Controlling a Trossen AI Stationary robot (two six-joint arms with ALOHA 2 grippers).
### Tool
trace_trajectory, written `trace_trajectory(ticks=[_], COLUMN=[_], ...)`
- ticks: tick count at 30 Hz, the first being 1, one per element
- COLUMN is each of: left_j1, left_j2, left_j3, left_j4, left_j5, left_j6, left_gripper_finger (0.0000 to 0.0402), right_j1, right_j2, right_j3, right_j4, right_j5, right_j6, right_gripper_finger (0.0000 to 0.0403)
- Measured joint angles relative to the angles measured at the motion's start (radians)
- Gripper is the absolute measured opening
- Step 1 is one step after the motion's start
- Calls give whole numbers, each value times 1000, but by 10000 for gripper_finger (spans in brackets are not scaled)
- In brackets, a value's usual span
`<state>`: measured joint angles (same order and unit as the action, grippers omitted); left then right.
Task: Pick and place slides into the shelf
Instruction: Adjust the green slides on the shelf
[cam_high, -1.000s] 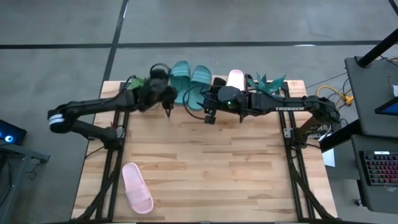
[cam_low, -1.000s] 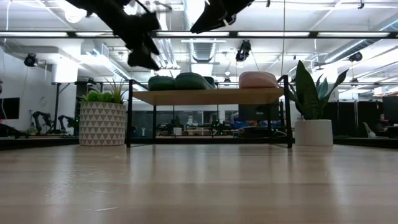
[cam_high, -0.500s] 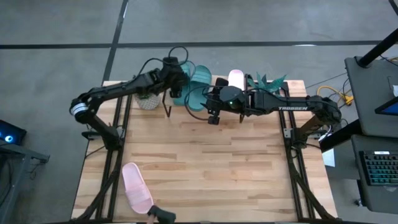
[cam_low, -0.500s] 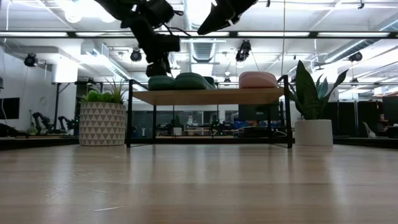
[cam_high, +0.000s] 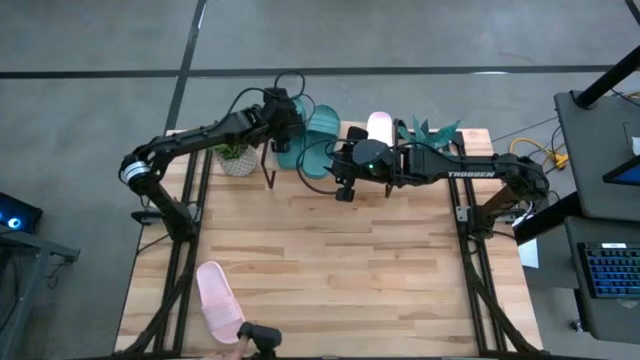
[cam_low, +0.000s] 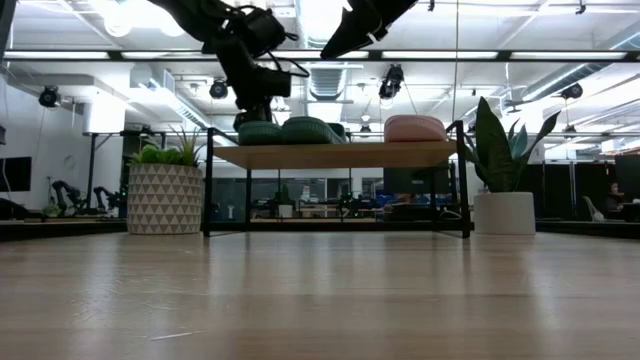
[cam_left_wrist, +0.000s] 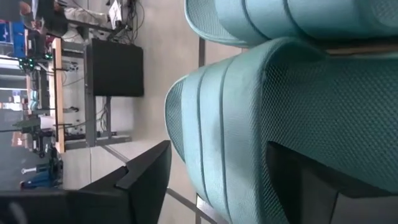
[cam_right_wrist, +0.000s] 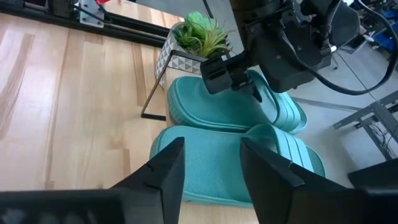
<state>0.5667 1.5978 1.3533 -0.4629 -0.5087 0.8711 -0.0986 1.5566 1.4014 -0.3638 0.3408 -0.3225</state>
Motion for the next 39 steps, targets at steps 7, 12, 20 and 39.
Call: trace_trajectory(ticks=[7,12,20,39], left_j1=[6,6,-3,-46], left_j2=[-2,-2,-29,-60], left_j3=[-1,-3,-3,-23], left_j4=[-1,-6,-50,-130], left_j5=[6,10,18,-23], left_j6=[34,61,80,52], left_gripper_finger=[162,79,10,13], right_j1=[0,0,0,0], right_j2=[0,0,-17,-43], right_j3=[0,0,1,-2], right_j4=[0,0,0,0], right_j5=[0,0,0,0], right_j6=[0,0,0,0], right_gripper_finger=[133,127,123,117])
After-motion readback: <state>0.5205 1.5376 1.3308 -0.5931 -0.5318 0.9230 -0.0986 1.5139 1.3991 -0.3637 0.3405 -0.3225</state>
